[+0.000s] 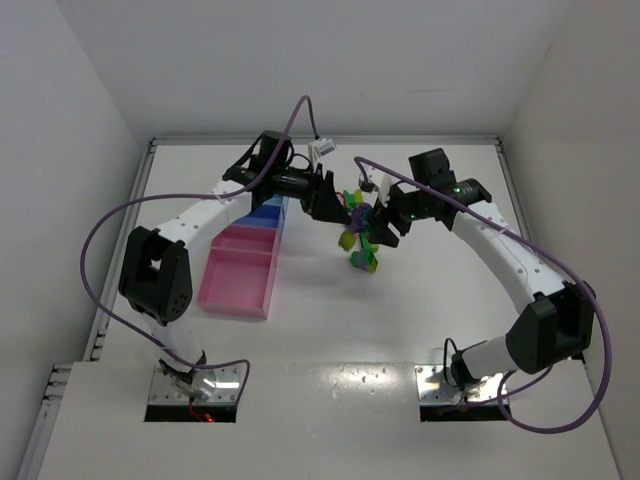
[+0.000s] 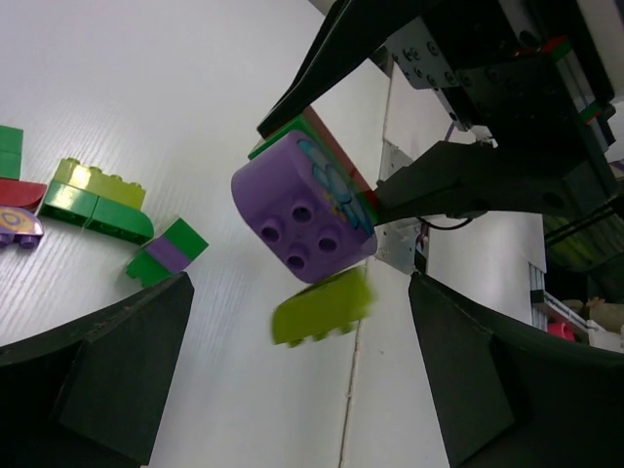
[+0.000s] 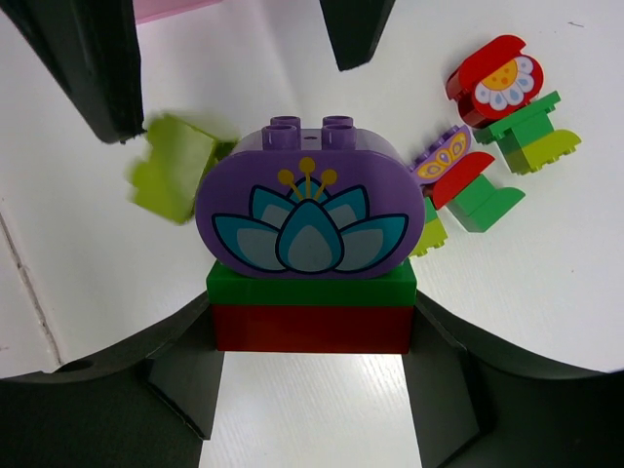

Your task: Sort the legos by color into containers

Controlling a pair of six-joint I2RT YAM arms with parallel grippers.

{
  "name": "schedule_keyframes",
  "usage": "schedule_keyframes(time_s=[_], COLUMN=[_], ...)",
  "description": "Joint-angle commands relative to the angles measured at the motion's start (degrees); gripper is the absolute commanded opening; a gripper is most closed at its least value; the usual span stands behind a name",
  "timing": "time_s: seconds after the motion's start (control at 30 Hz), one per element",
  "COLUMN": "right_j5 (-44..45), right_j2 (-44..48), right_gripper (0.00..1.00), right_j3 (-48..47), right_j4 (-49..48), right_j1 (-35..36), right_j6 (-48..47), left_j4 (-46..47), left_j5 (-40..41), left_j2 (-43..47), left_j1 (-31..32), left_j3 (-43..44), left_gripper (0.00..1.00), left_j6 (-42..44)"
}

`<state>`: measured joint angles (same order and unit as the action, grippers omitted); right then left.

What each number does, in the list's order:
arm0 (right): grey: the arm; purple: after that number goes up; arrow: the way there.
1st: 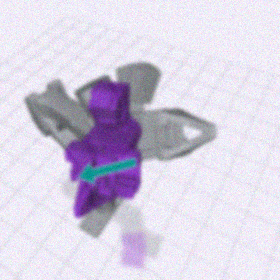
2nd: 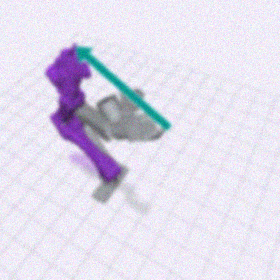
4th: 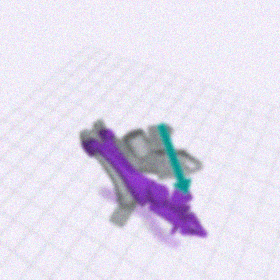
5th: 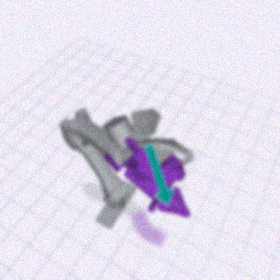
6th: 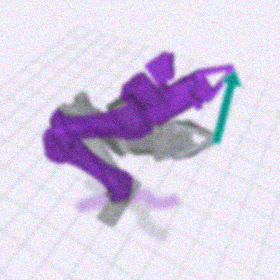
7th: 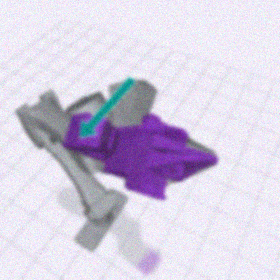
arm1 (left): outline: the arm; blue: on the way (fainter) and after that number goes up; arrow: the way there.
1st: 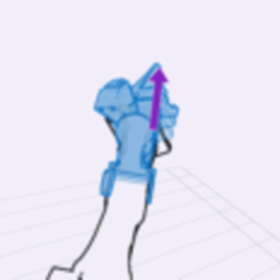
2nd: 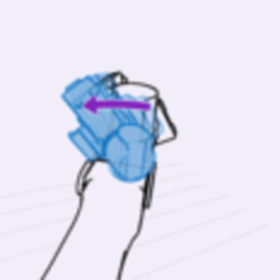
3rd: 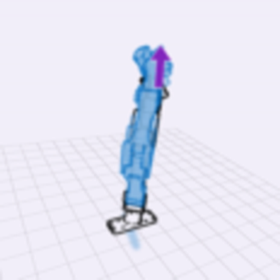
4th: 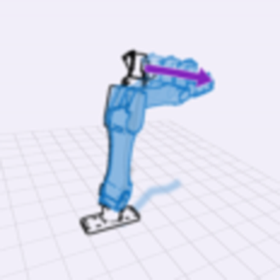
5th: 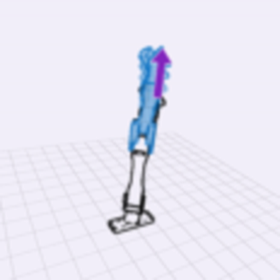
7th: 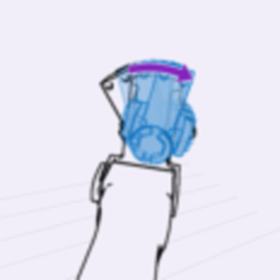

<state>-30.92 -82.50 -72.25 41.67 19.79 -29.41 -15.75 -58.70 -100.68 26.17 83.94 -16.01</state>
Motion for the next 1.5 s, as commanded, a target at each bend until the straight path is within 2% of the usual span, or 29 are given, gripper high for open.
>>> schedule_keyframes(time_s=[0.0,0.1,0.27,0.33,0.43,0.5,0.63,0.9,1.17,1.47], right_j5=[0.77,1.3,2.61,3.93,5.33,5.34,3.41,0.25,-2.12,-0.99], right_j2=[-0.12,-0.12,-0.65,0.14,1.9,3.74,4.28,4.28,3.75,1.29], right_gripper=[0.39,0.38,0.37,0.37,0.37,0.37,0.36,0.35,0.35,0.35], right_j3=[-2.02,-1.5,-0.88,0.61,4.04,6.05,6.07,2.73,0.97,0.44], right_j4=[-1.5,-2.03,-2.03,-2.73,-4.05,-4.66,-4.06,-1.95,-0.71,-0.19], right_j1=[1.13,1.13,1.13,1.13,0.6,0.6,1.12,1.13,2.26,4.03], right_j6=[-1.35,-1.35,-1.35,-1.35,-1.97,-1.97,-2.49,-2.5,-2.5,-3.02], left_j4=[1.69,1.69,2.21,2.21,2.21,2.91,3.44,5.9,7.75,9.51], left_j5=[-2.74,-2.74,-3.27,0.93,11.63,12.29,7.12,0.34,-1.6,-3.88], left_j2=[-0.13,-0.13,0.48,3.37,10.13,11.12,9.72,3.04,-0.04,-1.09], left_j1=[0.81,0.81,0.81,0.81,1.51,2.03,2.04,2.04,2.04,2.04], left_j3=[2.63,2.63,0.97,-1.31,-8.08,-11.32,-11.87,-5.73,-3.79,-2.03], left_gripper=[1.0,1.0,0.94,0.94,0.94,0.94,0.94,0.96,0.97,0.97], left_j6=[-1.22,-1.22,-1.22,1.32,5.89,5.9,3.55,-1.92,-4.82,-7.19])
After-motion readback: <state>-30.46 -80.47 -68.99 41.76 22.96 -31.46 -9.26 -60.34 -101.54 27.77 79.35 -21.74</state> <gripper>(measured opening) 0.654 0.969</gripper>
